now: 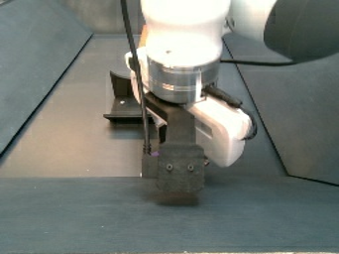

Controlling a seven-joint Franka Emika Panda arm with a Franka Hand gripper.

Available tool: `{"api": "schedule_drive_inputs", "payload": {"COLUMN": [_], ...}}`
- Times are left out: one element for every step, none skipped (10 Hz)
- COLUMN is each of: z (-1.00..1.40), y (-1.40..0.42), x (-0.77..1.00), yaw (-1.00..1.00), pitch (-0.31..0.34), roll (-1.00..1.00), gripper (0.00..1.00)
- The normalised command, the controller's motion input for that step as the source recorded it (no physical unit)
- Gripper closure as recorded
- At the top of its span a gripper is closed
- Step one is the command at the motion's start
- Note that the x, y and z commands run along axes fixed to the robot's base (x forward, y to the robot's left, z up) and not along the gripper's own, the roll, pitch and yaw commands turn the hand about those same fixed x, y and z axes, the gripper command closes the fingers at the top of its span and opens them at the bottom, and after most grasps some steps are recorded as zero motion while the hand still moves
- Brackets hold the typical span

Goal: Pick up the round object. Move up. Place the round object on the fixture. Regrasp the round object. Move to above the board. Insert the round object.
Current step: Pick up the round object.

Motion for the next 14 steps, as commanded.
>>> {"api": "schedule_drive_inputs", "payload": {"z": [-0.35,-0.12,0.0,0.0,0.0,0.0,0.0,0.0,0.0,0.0,0.0,0.0,0.0,0.0], "y": [0.0,0.0,0.0,0.0,0.0,0.0,0.0,0.0,0.0,0.0,0.0,0.0,0.0,0.0], "x": [-0.06,-0.07,0.0,0.0,0.0,0.0,0.0,0.0,0.0,0.0,0.0,0.0,0.0,0.0], "yaw": [-0.01,0.0,0.0,0.0,0.0,0.0,0.0,0.0,0.0,0.0,0.0,0.0,0.0,0.0], "pitch": [-0.32,-0.163,0.0,0.0,0.0,0.0,0.0,0.0,0.0,0.0,0.0,0.0,0.0,0.0], "roll": [-0.06,0.0,0.0,0.0,0.0,0.0,0.0,0.0,0.0,0.0,0.0,0.0,0.0,0.0], "gripper": [0.0,0.0,0.0,1.0,1.0,1.0,1.0,1.0,1.0,1.0,1.0,1.0,1.0,1.0]}}
